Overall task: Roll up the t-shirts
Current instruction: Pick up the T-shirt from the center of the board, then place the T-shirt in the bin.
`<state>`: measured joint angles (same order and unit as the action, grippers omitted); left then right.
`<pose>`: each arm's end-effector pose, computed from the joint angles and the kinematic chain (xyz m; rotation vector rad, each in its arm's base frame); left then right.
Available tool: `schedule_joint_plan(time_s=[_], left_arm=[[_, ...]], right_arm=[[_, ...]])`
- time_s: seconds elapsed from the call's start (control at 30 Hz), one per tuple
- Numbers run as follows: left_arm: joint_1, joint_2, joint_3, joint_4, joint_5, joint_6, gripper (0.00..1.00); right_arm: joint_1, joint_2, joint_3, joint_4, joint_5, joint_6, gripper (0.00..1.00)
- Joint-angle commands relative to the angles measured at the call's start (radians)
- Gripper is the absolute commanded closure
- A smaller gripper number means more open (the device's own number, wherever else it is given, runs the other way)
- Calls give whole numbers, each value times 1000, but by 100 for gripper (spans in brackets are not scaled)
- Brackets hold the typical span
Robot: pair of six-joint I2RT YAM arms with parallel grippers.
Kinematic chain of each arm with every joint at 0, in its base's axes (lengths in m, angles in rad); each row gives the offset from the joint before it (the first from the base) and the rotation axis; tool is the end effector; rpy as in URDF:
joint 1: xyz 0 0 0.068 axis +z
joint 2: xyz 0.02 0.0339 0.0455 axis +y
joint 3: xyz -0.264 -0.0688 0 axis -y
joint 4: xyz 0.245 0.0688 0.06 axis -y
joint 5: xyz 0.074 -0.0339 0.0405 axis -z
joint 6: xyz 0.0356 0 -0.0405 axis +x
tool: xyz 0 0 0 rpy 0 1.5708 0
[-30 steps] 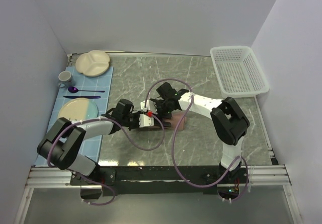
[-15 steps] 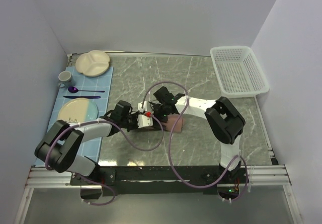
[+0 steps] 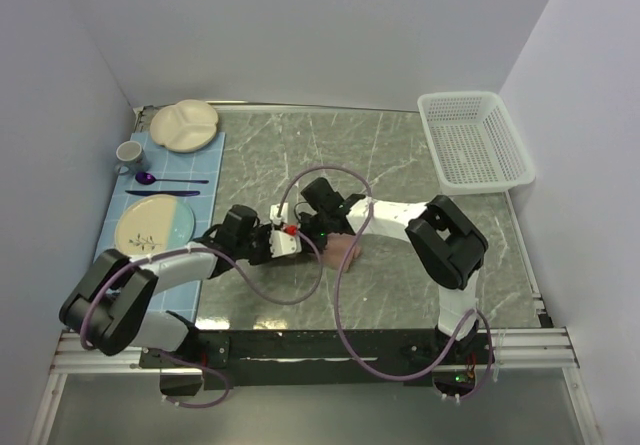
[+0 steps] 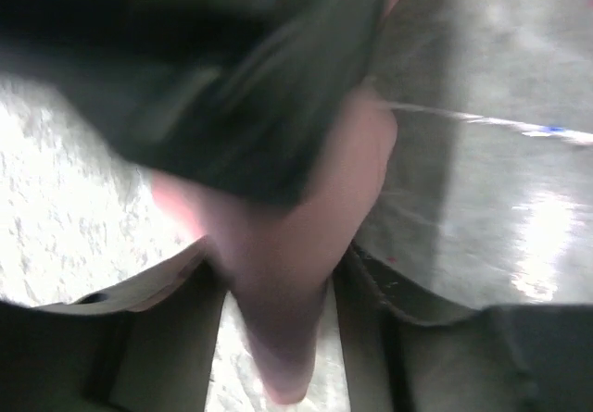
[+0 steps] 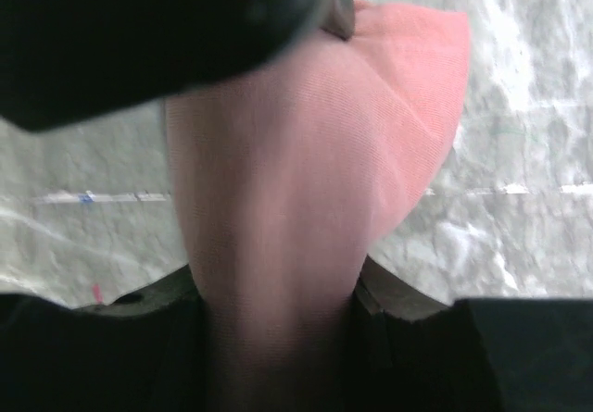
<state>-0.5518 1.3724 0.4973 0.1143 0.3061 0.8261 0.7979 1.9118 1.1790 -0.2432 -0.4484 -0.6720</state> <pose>0.2066 -0.1398 0.1483 1.5746 1.6734 -0.2160 0.2612 0.2900 0.1551 -1.8131 1.7444 0.6196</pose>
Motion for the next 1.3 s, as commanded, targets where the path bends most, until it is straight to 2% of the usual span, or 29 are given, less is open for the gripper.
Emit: schedule_joint_plan(time_s=[0.0,0.07,0.17,0.2,0.27,0.4,0.6,0.7,0.73,0.83,0.9,0.97,1.0,1.07,1.27], left_arm=[[-54,-149,10,107,82,50,43],[-43,-245,36,73,58,30,37],[-36,-380,130,-66,31,-8,31],[-33,-412,159,-162,27,-19,30],[-30,-493,248,-237,-17,-59,17],[-22,-576,380,-384,-142,-120,14],[-5,-607,517,-459,-330,-229,11],[64,-619,526,-459,-293,-283,10],[70,-624,524,-461,-291,-297,10],[81,-642,509,-455,-283,-300,10],[84,-657,494,-446,-277,-301,9],[85,-664,488,-441,-263,-306,9],[90,-664,481,-435,-259,-315,9],[104,-656,481,-433,-246,-329,9],[159,-592,492,-393,-197,-375,9]], right_arm=[[58,10,-16,-53,57,40,77],[49,-8,7,-91,54,41,77],[20,-42,42,-131,42,71,79],[9,-49,57,-146,37,84,79],[-28,-65,112,-198,34,97,80],[-132,-76,264,-307,2,138,80],[-324,27,692,-544,19,230,80],[-428,81,864,-585,76,270,80],[-472,99,962,-600,95,284,80],[-560,147,1108,-613,140,373,80],[-594,158,1140,-582,220,428,83],[-609,158,1153,-541,314,413,84],[-614,164,1162,-530,344,413,79],[-624,167,1179,-504,433,410,78],[-681,174,1130,-479,537,420,88]])
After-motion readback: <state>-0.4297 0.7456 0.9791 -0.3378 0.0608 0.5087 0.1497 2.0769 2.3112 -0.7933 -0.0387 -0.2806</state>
